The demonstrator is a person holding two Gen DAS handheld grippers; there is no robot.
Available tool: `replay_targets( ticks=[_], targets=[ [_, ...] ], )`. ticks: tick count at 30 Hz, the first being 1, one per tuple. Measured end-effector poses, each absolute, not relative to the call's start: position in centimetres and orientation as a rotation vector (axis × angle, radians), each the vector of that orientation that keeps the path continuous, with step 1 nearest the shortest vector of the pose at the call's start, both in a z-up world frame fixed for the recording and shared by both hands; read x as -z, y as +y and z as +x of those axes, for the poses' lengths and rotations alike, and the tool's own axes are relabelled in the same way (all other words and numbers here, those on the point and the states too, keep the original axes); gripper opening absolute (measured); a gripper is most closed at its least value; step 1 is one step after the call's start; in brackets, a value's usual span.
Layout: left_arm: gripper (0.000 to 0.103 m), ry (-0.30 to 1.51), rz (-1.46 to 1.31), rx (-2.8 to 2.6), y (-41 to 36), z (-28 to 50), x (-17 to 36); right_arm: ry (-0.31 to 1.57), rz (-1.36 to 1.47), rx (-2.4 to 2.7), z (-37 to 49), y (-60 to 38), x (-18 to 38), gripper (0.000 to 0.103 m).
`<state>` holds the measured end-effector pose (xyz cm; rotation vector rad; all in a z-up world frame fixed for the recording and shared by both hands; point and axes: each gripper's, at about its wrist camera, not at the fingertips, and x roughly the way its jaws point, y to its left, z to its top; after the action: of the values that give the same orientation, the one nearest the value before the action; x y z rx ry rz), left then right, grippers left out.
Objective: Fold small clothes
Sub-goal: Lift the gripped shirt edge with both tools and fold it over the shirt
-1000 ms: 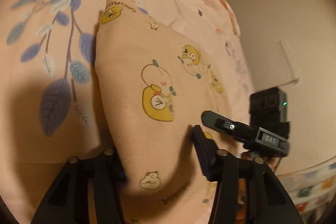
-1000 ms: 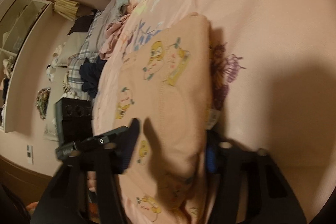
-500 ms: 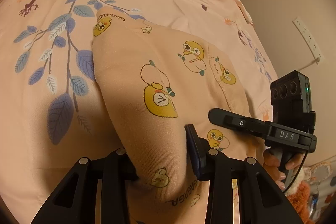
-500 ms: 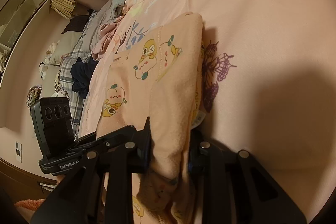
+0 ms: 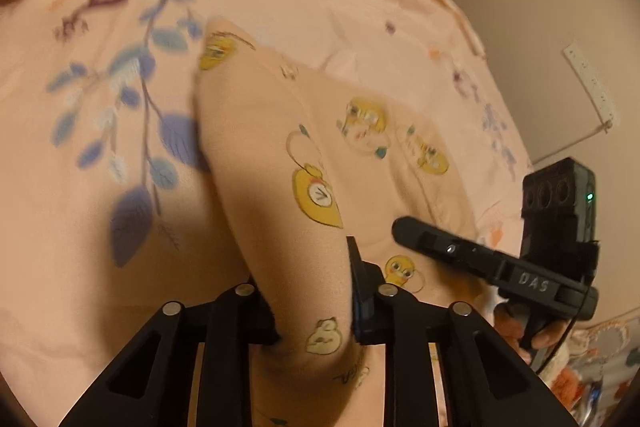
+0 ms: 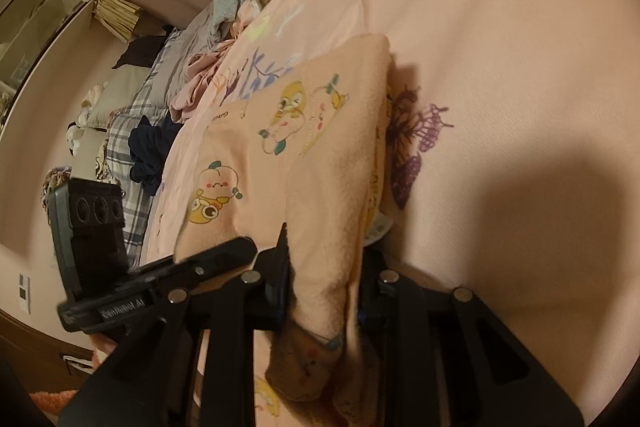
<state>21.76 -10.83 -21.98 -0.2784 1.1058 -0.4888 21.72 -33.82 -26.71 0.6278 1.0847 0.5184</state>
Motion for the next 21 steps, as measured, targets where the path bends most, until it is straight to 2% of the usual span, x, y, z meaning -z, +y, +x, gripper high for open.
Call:
replay_targets(
  ticks=[14,21],
  targets=[
    [0.022,0.795,-0.262,0.571,-7.5,15.4,6.6,0.764,0.531,-0.645,17.7,-32.8,10.7,0.023],
    [0.022,0.736,-0.305,0.558,-4.0,14.4,3.3,0.716,0.485,-0.713,17.3,-29.0,5.8,0.023]
  ],
)
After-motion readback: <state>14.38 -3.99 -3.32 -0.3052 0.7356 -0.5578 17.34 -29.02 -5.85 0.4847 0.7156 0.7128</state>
